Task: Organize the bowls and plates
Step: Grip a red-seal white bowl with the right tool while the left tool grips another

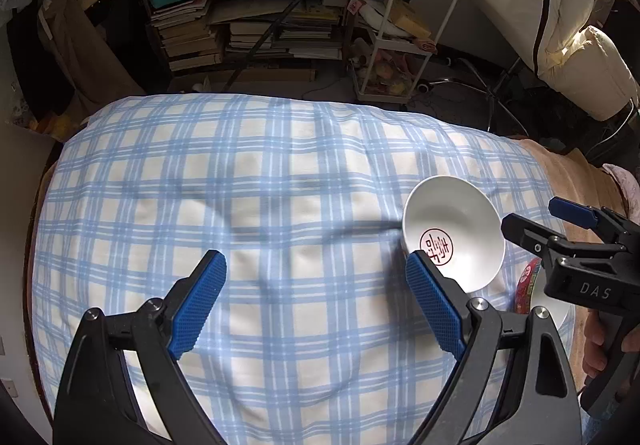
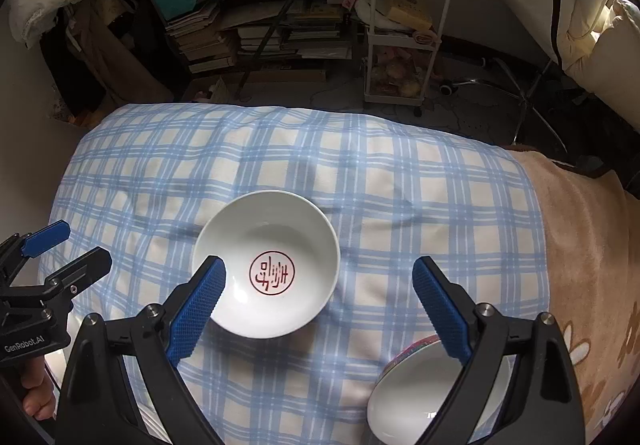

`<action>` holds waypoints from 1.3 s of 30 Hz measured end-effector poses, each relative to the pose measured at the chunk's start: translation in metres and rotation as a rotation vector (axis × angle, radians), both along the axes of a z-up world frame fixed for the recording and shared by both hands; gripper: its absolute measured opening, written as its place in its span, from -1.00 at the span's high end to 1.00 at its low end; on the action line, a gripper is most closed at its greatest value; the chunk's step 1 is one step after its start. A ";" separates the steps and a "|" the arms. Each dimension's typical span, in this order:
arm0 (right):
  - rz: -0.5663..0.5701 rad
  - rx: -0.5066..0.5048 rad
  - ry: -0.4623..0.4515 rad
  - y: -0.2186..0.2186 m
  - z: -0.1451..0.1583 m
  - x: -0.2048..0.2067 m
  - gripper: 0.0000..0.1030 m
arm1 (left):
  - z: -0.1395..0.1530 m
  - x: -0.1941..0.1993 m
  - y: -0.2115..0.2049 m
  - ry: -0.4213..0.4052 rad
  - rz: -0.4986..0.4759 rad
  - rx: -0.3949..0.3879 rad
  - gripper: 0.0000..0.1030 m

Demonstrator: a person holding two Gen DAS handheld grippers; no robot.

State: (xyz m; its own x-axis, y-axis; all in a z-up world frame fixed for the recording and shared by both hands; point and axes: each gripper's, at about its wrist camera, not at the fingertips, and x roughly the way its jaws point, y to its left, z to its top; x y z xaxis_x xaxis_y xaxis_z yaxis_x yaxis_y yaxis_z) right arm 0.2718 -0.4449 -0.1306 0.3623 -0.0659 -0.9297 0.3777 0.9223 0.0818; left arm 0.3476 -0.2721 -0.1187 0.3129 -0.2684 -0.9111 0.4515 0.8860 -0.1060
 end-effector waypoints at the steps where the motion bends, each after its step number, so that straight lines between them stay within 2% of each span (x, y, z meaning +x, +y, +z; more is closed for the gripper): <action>1: -0.004 -0.001 0.008 -0.004 -0.004 0.000 -0.92 | -0.004 0.002 -0.005 0.013 -0.006 -0.009 -0.75; 6: -0.018 0.011 0.044 -0.018 -0.025 0.002 -0.87 | -0.026 0.008 -0.027 0.057 -0.034 0.004 -0.74; 10: -0.026 0.037 0.066 -0.026 -0.039 0.003 -0.72 | -0.042 0.011 -0.043 0.108 -0.050 0.010 -0.73; 12: -0.023 0.056 0.073 -0.029 -0.045 0.004 -0.51 | -0.048 0.012 -0.050 0.126 -0.060 0.012 -0.72; 13: -0.021 0.064 0.084 -0.030 -0.048 0.004 -0.38 | -0.051 0.012 -0.054 0.136 -0.067 0.016 -0.61; 14: -0.019 0.073 0.094 -0.030 -0.051 0.006 -0.24 | -0.054 0.011 -0.057 0.147 -0.075 0.014 -0.27; 16: -0.011 0.092 0.106 -0.029 -0.057 0.006 -0.02 | -0.060 0.009 -0.063 0.175 -0.091 0.009 0.27; 17: -0.007 0.097 0.113 -0.028 -0.060 0.008 0.15 | -0.063 0.008 -0.065 0.179 -0.092 0.004 0.37; 18: 0.000 0.103 0.118 -0.027 -0.062 0.007 0.25 | -0.064 0.007 -0.068 0.176 -0.099 -0.001 0.41; 20: 0.015 0.142 0.114 -0.025 -0.065 0.007 0.65 | -0.065 0.004 -0.071 0.184 -0.110 -0.020 0.68; 22: 0.026 0.166 0.111 -0.021 -0.065 0.007 0.81 | -0.069 0.003 -0.076 0.205 -0.113 -0.031 0.80; 27: 0.012 0.153 0.087 -0.012 -0.058 0.002 0.83 | -0.068 -0.003 -0.072 0.198 -0.058 -0.017 0.84; 30: 0.016 0.150 0.068 -0.006 -0.051 -0.004 0.85 | -0.063 -0.013 -0.065 0.185 -0.060 0.000 0.84; 39: 0.049 0.178 0.047 0.034 -0.037 -0.014 0.84 | -0.046 -0.025 -0.020 0.200 -0.031 -0.012 0.84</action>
State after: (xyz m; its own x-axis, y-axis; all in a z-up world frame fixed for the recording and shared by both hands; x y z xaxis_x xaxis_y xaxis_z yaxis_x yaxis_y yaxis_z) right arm 0.2583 -0.4109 -0.1671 0.3165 0.1180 -0.9412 0.3397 0.9123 0.2286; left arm 0.3230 -0.2925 -0.1644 0.1171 -0.2865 -0.9509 0.4471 0.8702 -0.2071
